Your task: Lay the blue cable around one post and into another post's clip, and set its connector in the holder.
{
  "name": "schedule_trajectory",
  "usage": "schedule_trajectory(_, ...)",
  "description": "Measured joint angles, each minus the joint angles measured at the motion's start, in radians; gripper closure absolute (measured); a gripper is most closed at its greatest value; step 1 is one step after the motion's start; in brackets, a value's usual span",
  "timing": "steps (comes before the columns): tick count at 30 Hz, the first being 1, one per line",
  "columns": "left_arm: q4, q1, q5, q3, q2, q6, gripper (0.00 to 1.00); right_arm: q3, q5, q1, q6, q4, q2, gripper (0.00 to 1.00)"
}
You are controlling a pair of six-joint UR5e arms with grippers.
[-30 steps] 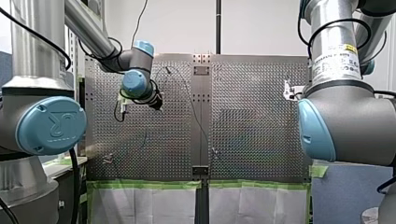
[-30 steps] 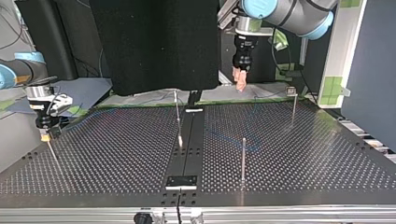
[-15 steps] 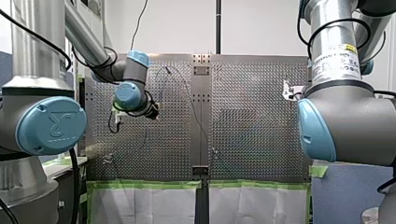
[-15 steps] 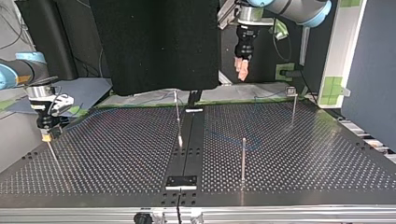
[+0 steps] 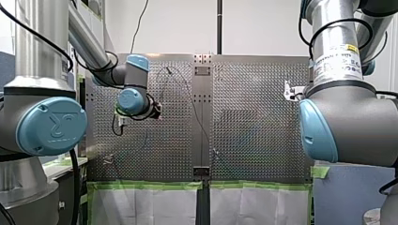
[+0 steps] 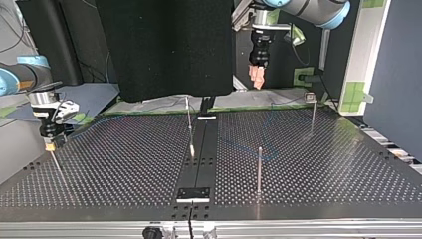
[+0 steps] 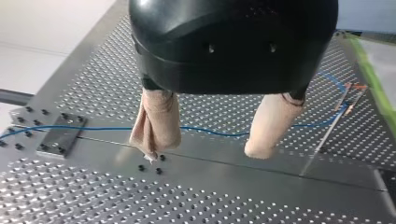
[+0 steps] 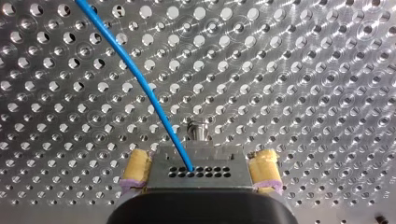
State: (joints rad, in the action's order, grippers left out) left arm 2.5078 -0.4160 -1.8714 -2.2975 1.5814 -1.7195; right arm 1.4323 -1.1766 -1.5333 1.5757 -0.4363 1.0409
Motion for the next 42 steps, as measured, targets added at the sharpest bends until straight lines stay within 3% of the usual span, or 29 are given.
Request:
schedule_trajectory(24,-0.212,0.001,-0.006,0.000,0.000,0.000,0.00,0.000,0.001,0.007,-0.004,0.021,0.000,0.08)
schedule_trajectory(30,-0.228,0.001,-0.008,0.000,0.000,0.000,0.00,0.000,0.000,0.007,-0.004,0.019,0.000,0.05)
schedule_trajectory(31,-0.229,0.001,-0.009,0.000,0.000,0.000,0.00,0.000,0.000,0.007,-0.004,0.018,0.000,0.00)
schedule_trajectory(42,-0.230,0.001,-0.010,0.000,0.000,-0.007,0.00,0.000,0.000,0.007,-0.002,0.017,0.000,0.00)
